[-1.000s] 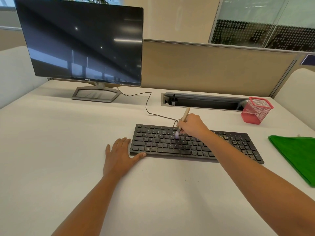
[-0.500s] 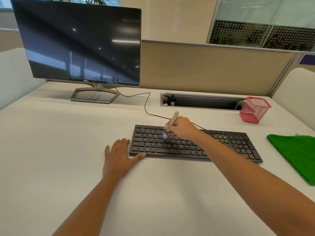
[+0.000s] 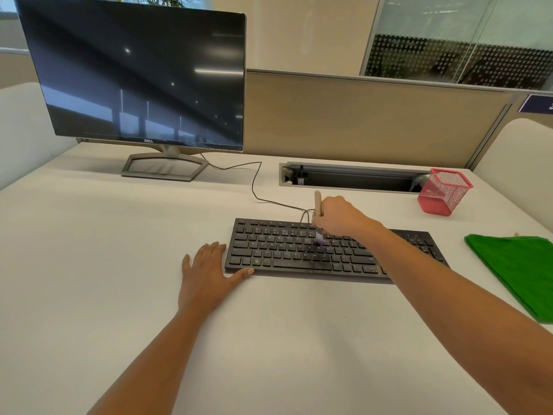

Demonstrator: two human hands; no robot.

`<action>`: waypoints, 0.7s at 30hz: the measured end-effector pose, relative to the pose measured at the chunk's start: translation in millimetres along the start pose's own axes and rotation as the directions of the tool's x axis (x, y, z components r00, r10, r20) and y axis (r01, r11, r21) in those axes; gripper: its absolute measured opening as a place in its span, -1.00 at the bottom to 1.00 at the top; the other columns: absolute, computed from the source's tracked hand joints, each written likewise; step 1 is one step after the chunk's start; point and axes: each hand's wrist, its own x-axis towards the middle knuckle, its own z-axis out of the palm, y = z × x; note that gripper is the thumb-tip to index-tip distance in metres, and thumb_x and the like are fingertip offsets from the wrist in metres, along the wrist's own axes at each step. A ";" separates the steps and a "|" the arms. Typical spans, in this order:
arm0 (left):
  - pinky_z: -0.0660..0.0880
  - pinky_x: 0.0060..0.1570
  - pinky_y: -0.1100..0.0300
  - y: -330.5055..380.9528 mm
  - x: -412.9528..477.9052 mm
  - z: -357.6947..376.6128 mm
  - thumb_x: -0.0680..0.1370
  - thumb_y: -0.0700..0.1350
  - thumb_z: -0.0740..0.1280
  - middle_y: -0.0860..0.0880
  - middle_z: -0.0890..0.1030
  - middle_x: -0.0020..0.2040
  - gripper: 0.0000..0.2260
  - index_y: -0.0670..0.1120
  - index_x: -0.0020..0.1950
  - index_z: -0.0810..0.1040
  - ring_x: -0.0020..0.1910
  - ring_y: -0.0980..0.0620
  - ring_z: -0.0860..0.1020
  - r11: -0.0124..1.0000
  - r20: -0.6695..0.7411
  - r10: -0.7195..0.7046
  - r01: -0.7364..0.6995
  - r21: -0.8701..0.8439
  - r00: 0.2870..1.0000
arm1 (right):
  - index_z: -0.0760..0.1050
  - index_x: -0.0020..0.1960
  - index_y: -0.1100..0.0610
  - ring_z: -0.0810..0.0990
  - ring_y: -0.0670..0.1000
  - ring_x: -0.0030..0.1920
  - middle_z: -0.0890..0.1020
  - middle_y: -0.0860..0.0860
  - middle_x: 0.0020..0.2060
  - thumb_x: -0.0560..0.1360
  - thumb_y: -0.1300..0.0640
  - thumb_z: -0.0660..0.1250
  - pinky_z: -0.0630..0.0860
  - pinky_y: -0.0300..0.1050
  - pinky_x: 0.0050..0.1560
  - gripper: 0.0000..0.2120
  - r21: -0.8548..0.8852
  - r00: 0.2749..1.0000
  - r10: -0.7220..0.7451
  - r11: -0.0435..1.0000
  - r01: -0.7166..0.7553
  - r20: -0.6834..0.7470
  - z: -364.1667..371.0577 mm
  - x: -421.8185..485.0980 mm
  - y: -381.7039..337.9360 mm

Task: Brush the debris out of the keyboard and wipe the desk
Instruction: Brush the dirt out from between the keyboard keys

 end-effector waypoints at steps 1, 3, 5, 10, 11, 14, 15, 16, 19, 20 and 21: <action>-0.11 0.47 -0.03 0.3 -0.3 -0.4 0.34 0.55 0.03 0.04 0.21 0.51 -0.10 -0.03 0.48 0.22 0.51 0.10 0.05 1.000 -0.001 0.001 -0.001 0.001 1.000 | 0.51 0.10 0.32 0.50 0.03 -0.22 0.53 0.11 -0.18 0.57 0.15 0.21 0.32 -0.29 -0.38 -0.75 0.039 1.000 0.000 0.999 0.000 -0.003 3.9 -0.3 1.2; -0.11 0.47 -0.02 1.3 -0.8 -0.6 0.41 0.47 0.11 0.04 0.21 0.51 -0.19 -0.03 0.49 0.22 0.51 0.10 0.05 1.000 -0.009 -0.001 0.001 -0.001 1.000 | 0.53 0.11 0.32 0.51 0.02 -0.22 0.56 0.12 -0.14 0.57 0.14 0.22 0.37 -0.27 -0.33 -0.74 0.105 1.000 0.002 0.994 -0.004 0.021 11.9 -2.7 3.9; -0.11 0.47 -0.02 2.2 -1.3 -1.6 0.44 0.40 0.15 0.04 0.21 0.51 -0.25 -0.03 0.49 0.22 0.51 0.09 0.05 1.000 -0.018 0.001 -0.001 -0.006 1.000 | 0.53 0.11 0.32 0.57 0.06 -0.14 0.61 0.16 -0.05 0.56 0.16 0.23 0.50 -0.18 -0.19 -0.75 0.127 0.998 0.007 0.992 -0.014 0.058 17.5 -5.4 6.1; -0.11 0.47 -0.02 1.8 -1.2 -0.7 0.45 0.39 0.15 0.04 0.20 0.52 -0.26 -0.03 0.49 0.21 0.52 0.09 0.05 1.000 -0.013 -0.004 0.004 0.003 1.000 | 0.51 0.10 0.32 0.66 0.12 -0.13 0.62 0.18 -0.09 0.54 0.20 0.25 0.60 -0.08 0.01 -0.78 0.235 0.992 0.064 0.968 -0.088 0.110 13.0 -5.0 10.0; -0.11 0.48 -0.02 1.6 -0.9 -0.2 0.45 0.40 0.14 0.04 0.20 0.52 -0.25 -0.03 0.49 0.22 0.52 0.09 0.05 1.000 -0.013 -0.003 0.003 0.005 1.000 | 0.52 0.10 0.32 0.67 0.13 -0.11 0.63 0.19 -0.07 0.54 0.19 0.26 0.61 -0.04 0.03 -0.78 0.267 0.995 0.081 0.959 -0.095 0.062 11.6 -3.1 11.1; -0.10 0.48 -0.04 1.1 -0.2 0.6 0.43 0.45 0.12 0.03 0.20 0.52 -0.21 -0.03 0.49 0.22 0.52 0.08 0.06 1.000 -0.012 -0.003 0.003 -0.002 1.000 | 0.52 0.13 0.31 0.64 0.13 -0.05 0.62 0.20 -0.01 0.56 0.15 0.24 0.58 -0.06 0.04 -0.74 0.330 0.990 0.115 0.940 -0.083 -0.079 12.7 0.4 14.6; -0.10 0.48 -0.04 0.9 -0.1 0.6 0.43 0.44 0.12 0.03 0.20 0.52 -0.22 -0.03 0.49 0.22 0.52 0.08 0.06 1.000 -0.010 -0.003 0.003 -0.003 1.000 | 0.52 0.14 0.31 0.62 0.11 -0.07 0.61 0.18 -0.03 0.57 0.13 0.23 0.56 -0.10 -0.02 -0.73 0.316 0.990 0.107 0.946 -0.074 -0.088 14.6 -1.1 14.5; -0.10 0.48 -0.04 0.8 -0.1 0.7 0.44 0.43 0.13 0.03 0.20 0.52 -0.23 -0.03 0.49 0.22 0.52 0.08 0.05 1.000 -0.008 -0.003 0.003 -0.004 1.000 | 0.52 0.14 0.31 0.59 0.08 -0.09 0.60 0.16 -0.06 0.58 0.12 0.22 0.52 -0.12 -0.08 -0.72 0.296 0.993 0.093 0.953 -0.065 -0.079 17.1 -3.1 14.1; -0.10 0.48 -0.03 0.6 -0.6 0.5 0.44 0.40 0.14 0.04 0.20 0.52 -0.25 -0.03 0.49 0.21 0.52 0.09 0.05 1.000 -0.011 0.000 0.000 0.000 1.000 | 0.53 0.14 0.30 0.61 0.11 -0.03 0.61 0.19 0.00 0.58 0.13 0.20 0.56 -0.07 0.03 -0.72 0.256 0.999 0.034 0.966 -0.029 -0.018 22.0 -5.4 11.5; -0.10 0.48 -0.04 0.4 -0.8 0.6 0.44 0.40 0.13 0.04 0.20 0.52 -0.25 -0.03 0.49 0.22 0.52 0.09 0.05 1.000 -0.014 0.002 -0.002 0.004 1.000 | 0.53 0.14 0.30 0.62 0.12 -0.01 0.61 0.19 0.02 0.58 0.14 0.21 0.57 -0.04 0.08 -0.73 0.248 1.000 0.018 0.969 -0.020 0.008 22.5 -5.3 10.5; -0.09 0.48 -0.04 0.2 -0.7 0.7 0.44 0.40 0.13 0.04 0.20 0.52 -0.25 -0.03 0.49 0.22 0.51 0.09 0.06 1.000 -0.015 0.005 -0.005 0.005 1.000 | 0.54 0.14 0.29 0.63 0.11 -0.03 0.61 0.19 0.03 0.57 0.15 0.22 0.58 -0.04 0.06 -0.74 0.255 0.999 0.007 0.967 -0.017 0.039 22.3 -5.1 9.1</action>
